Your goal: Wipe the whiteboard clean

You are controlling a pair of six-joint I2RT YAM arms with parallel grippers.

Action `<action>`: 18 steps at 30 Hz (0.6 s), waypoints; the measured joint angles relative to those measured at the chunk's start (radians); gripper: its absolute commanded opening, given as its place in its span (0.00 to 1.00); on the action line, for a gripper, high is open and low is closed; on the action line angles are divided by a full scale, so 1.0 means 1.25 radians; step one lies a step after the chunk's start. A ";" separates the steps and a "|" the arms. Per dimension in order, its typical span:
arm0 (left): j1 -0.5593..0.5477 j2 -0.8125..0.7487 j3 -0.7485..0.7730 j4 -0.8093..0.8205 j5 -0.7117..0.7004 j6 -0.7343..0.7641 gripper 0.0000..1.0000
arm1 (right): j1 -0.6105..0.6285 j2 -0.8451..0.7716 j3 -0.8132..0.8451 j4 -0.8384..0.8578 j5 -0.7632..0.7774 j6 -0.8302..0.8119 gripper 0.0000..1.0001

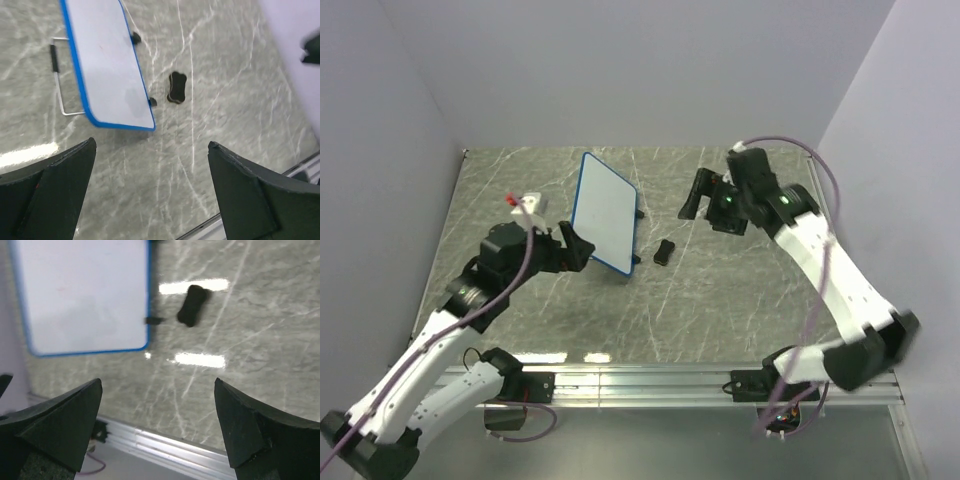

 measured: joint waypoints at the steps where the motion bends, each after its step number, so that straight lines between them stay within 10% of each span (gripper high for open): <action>1: 0.000 -0.021 0.020 -0.031 -0.017 -0.016 1.00 | 0.000 -0.044 -0.027 0.024 -0.013 0.001 1.00; 8: -0.001 -0.130 0.014 -0.161 -0.060 -0.111 1.00 | -0.009 -0.345 -0.277 0.265 -0.064 0.113 1.00; 18: -0.001 -0.217 0.009 -0.239 -0.151 -0.166 0.99 | -0.019 -0.238 -0.295 0.371 -0.128 0.168 0.94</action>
